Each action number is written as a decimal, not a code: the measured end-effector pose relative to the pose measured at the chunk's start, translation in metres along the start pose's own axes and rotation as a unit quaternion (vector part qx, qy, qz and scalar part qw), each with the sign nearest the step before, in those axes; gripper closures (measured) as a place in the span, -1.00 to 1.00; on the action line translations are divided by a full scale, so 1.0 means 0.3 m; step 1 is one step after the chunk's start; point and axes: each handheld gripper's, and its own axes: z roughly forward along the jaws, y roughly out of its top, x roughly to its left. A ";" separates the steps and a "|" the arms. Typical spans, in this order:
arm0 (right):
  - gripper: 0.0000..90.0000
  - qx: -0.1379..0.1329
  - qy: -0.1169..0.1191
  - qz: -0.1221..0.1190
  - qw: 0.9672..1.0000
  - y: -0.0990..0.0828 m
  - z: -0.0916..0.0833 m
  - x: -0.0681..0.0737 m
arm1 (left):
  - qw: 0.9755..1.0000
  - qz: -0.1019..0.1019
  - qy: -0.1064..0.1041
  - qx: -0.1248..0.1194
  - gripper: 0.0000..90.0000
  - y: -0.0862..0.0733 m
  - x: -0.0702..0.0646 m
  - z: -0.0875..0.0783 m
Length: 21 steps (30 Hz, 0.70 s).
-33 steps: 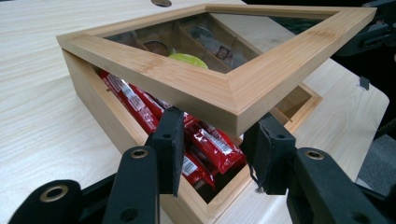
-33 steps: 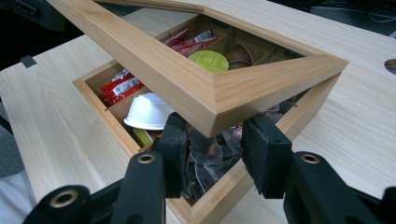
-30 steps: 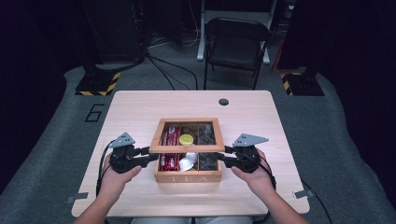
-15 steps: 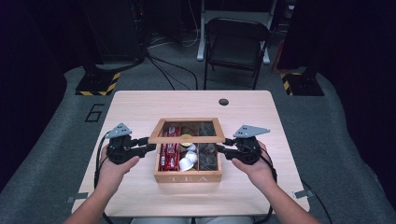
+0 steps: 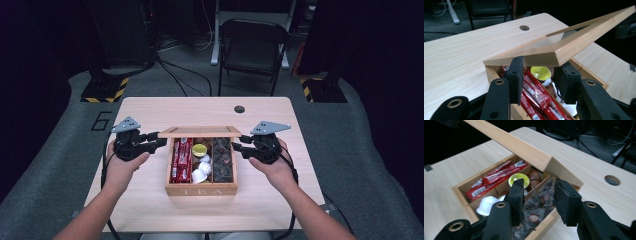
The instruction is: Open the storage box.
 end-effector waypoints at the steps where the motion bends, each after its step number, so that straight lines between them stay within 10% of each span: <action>1: 0.33 0.002 -0.005 -0.006 1.000 0.004 0.001 -0.004 | 1.000 0.000 0.000 -0.002 0.34 0.005 0.003 0.001; 21: 0.30 -0.013 -0.047 0.004 0.999 0.062 0.099 -0.079 | 1.000 0.008 0.011 -0.003 0.34 0.072 0.022 0.016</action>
